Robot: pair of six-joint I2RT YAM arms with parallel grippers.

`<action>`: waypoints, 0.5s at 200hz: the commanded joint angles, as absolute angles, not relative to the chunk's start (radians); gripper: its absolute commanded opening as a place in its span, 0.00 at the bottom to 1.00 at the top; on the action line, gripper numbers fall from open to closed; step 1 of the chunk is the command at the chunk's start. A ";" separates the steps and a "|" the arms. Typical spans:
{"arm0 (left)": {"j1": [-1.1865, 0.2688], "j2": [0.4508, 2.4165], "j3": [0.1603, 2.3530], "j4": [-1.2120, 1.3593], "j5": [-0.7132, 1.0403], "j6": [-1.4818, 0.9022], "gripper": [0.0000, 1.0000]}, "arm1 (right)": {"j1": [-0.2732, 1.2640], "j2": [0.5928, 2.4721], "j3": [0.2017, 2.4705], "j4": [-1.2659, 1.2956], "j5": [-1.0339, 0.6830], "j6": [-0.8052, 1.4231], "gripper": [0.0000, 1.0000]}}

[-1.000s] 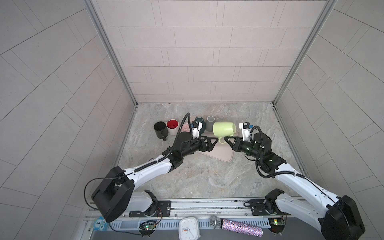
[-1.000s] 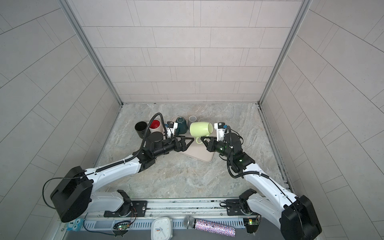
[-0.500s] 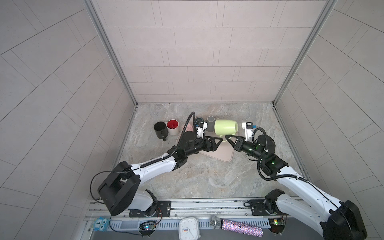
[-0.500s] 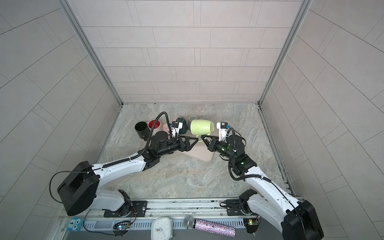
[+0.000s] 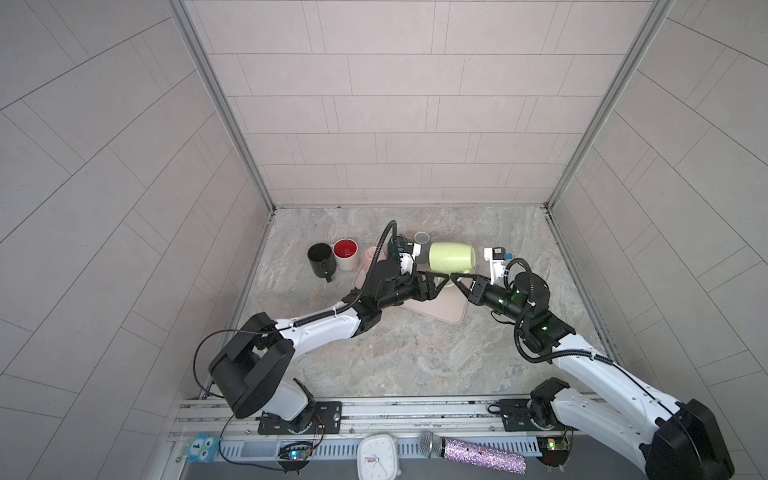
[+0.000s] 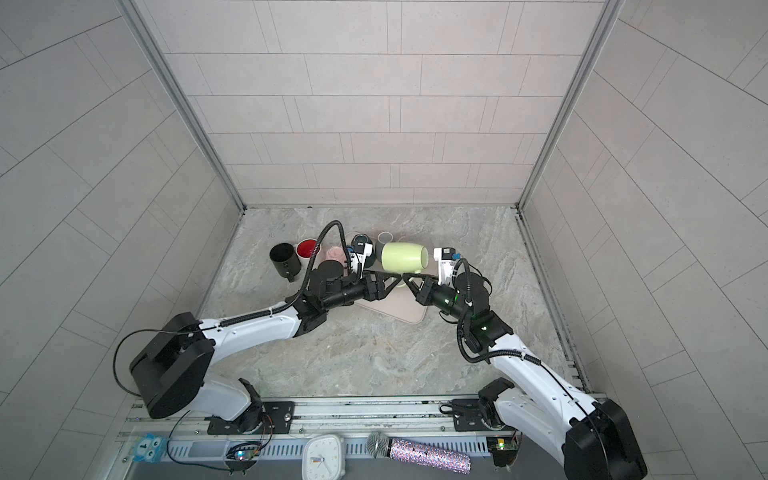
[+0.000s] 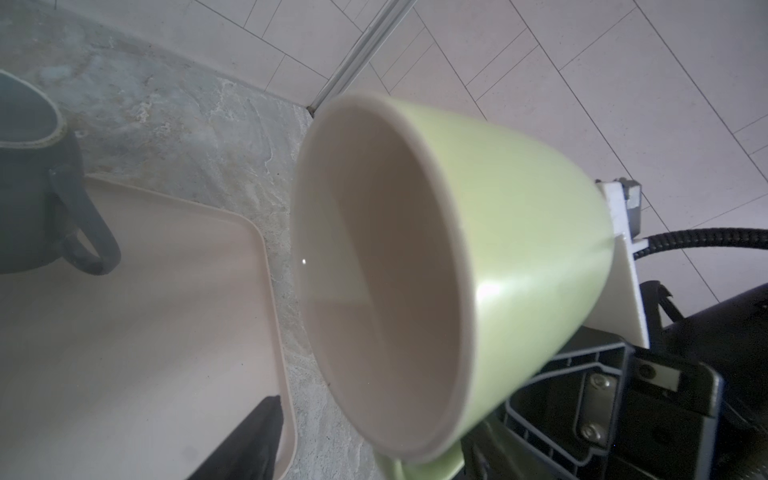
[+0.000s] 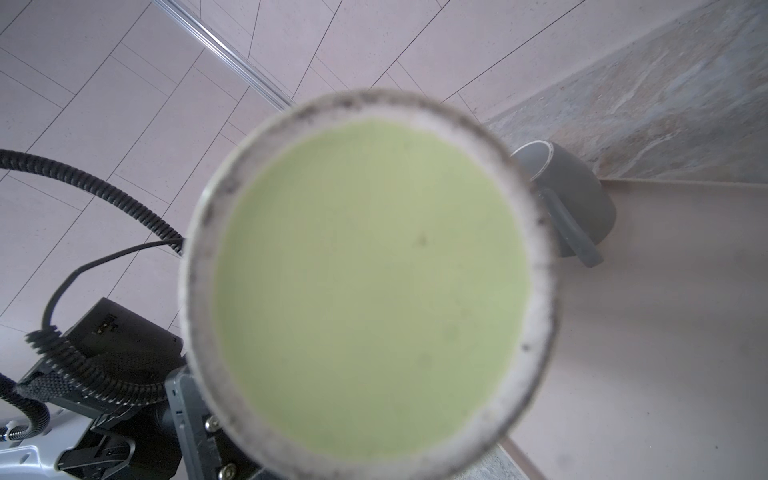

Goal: Turn the mug right side up
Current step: 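Move the left gripper to the light green mug's rim and grasp it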

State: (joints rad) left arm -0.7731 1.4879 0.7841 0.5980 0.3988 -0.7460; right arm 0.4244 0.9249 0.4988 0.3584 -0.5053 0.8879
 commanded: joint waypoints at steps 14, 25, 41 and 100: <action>-0.782 1.500 0.823 0.676 0.424 -0.761 0.62 | 0.421 0.884 0.515 0.493 -0.515 0.896 0.00; -0.783 1.503 0.824 0.687 0.428 -0.762 0.57 | 0.421 0.888 0.515 0.498 -0.515 0.895 0.00; -0.784 1.502 0.825 0.700 0.433 -0.766 0.55 | 0.421 0.895 0.513 0.500 -0.513 0.897 0.00; -0.787 1.507 0.818 0.786 0.452 -0.787 0.50 | 0.422 0.931 0.497 0.529 -0.513 0.893 0.00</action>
State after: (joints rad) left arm -0.7792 1.5009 0.7975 0.6708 0.4210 -0.7715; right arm 0.4240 0.9268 0.4988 0.4091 -0.5056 0.8913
